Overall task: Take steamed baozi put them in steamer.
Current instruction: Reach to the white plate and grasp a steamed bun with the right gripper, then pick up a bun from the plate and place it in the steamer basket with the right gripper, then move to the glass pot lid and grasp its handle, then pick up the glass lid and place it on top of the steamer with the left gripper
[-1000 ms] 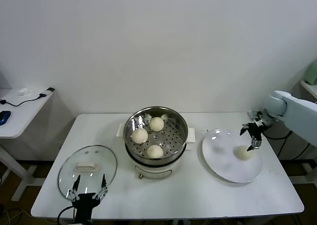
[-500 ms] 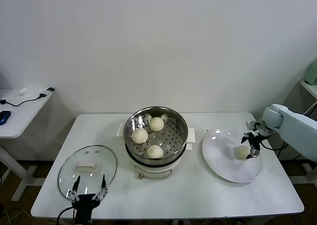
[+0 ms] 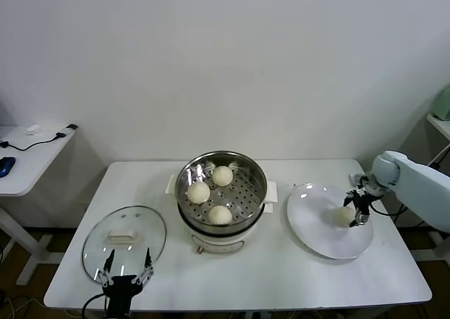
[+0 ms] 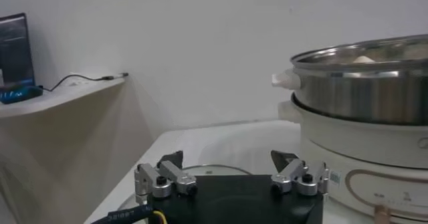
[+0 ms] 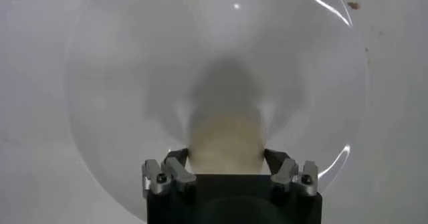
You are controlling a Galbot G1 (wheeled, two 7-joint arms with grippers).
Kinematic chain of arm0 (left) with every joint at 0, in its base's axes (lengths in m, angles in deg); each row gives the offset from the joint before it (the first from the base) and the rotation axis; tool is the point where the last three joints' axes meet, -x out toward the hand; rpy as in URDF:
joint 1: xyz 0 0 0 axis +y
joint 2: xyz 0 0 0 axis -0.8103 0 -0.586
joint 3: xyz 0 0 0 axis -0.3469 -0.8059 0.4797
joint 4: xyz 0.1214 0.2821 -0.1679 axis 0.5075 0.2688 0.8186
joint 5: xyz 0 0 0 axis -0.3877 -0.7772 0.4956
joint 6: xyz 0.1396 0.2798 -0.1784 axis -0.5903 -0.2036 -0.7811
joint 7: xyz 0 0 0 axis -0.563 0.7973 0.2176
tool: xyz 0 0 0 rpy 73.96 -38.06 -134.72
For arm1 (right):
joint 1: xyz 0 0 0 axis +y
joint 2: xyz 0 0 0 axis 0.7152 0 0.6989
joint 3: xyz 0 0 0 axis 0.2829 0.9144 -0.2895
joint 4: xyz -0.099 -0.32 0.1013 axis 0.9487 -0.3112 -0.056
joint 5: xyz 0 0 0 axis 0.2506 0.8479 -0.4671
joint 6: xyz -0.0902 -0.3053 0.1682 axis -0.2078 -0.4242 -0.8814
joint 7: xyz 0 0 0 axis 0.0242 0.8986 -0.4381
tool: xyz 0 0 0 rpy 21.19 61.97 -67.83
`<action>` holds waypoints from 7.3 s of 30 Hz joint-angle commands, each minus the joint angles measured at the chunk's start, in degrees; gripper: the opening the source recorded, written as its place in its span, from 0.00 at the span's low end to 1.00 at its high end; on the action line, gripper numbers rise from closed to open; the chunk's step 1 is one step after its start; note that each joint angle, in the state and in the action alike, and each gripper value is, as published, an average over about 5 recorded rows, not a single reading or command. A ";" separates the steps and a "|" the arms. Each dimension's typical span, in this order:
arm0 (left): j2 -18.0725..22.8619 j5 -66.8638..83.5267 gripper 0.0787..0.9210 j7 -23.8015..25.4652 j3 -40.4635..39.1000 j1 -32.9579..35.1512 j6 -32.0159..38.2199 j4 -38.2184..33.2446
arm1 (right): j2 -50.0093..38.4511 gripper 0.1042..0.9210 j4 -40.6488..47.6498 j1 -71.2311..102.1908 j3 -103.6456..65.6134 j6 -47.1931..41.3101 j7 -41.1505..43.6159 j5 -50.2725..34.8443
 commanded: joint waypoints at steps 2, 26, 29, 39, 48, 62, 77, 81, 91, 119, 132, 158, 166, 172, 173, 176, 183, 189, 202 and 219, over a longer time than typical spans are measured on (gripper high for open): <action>-0.04 -0.02 0.88 -0.09 -0.03 0.03 -0.03 -0.07 | -0.27 0.75 -1.37 -2.34 0.68 -0.09 0.28 0.06; -0.48 -0.42 0.88 -0.14 -2.16 -0.13 0.06 -0.99 | 10.50 0.69 -40.32 -49.29 27.80 -15.46 -7.20 -43.94; -0.60 -0.41 0.88 -0.23 -2.20 -0.06 0.30 -0.97 | 13.81 0.69 -41.25 -47.32 27.82 -17.92 -10.79 -45.89; -0.67 -0.24 0.88 -0.35 -1.90 0.07 0.50 -1.16 | 19.98 0.69 -36.39 -35.98 28.77 -23.83 -17.60 -41.13; -0.67 -0.14 0.88 -0.41 -1.34 -0.06 0.55 -0.86 | 18.80 0.69 -32.97 -29.11 28.27 -24.29 -18.29 -34.95; -0.67 -0.15 0.88 -0.34 -1.38 -0.41 0.39 -0.70 | 19.46 0.69 -29.18 -25.32 24.19 -24.11 -20.17 -33.61; -0.63 0.08 0.88 -1.07 -1.40 0.08 -0.09 -1.69 | 12.32 0.88 -29.78 -33.13 20.69 -14.58 -11.41 -43.47; -0.57 0.68 0.88 -1.19 -1.70 -0.02 -0.22 -1.72 | 7.49 0.88 -28.68 -28.61 9.53 -15.74 -20.76 -47.29; -1.66 5.62 0.88 -4.60 -0.48 -2.70 -0.70 -1.47 | -2.31 0.88 -29.17 -1.14 -28.38 -11.87 -57.69 -41.52; -7.91 -10.32 0.88 -11.03 2.87 -7.27 7.97 6.27 | 22.93 0.88 -43.34 90.43 -102.63 17.25 -56.17 -16.05; -14.79 -59.61 0.88 -25.56 4.95 -7.63 9.37 23.72 | 30.82 0.88 -44.73 92.22 -97.35 19.02 -56.85 -9.53; -13.07 -71.83 0.88 -24.22 5.29 -20.16 3.80 33.74 | 31.73 0.88 -44.07 94.46 -96.96 21.52 -57.89 -9.84; -13.70 -73.58 0.88 -23.24 5.26 -24.07 2.48 38.11 | 31.55 0.88 -44.31 95.22 -97.54 21.98 -57.96 -10.42; -13.99 -73.70 0.88 -23.26 5.06 -25.08 2.28 38.67 | 31.60 0.88 -43.49 95.29 -97.39 22.34 -57.98 -10.36; -14.04 -73.76 0.88 -23.29 5.05 -25.19 2.19 38.87 | 31.64 0.88 -43.37 95.31 -97.32 22.36 -57.98 -10.30; -14.18 -73.86 0.88 -23.42 4.98 -25.22 1.70 39.45 | 31.71 0.88 -43.09 95.33 -97.16 22.40 -57.93 -10.17; -14.47 -74.32 0.72 -23.63 5.03 -25.18 0.90 41.70 | 31.66 0.88 -42.85 95.27 -97.02 22.52 -57.61 -10.04; -14.26 -74.24 0.51 -23.40 5.05 -25.49 0.42 42.41 | 31.75 0.88 -42.68 95.23 -96.71 22.52 -57.40 -9.79; -13.97 -69.16 0.09 -20.75 5.04 -22.97 0.82 34.07 | 32.06 0.88 -42.68 95.83 -96.51 23.21 -57.31 -9.65; -27.74 -52.36 0.07 6.26 8.56 -13.89 -15.54 -2.31 | 32.61 0.88 -42.63 95.19 -96.84 21.04 -58.58 -4.93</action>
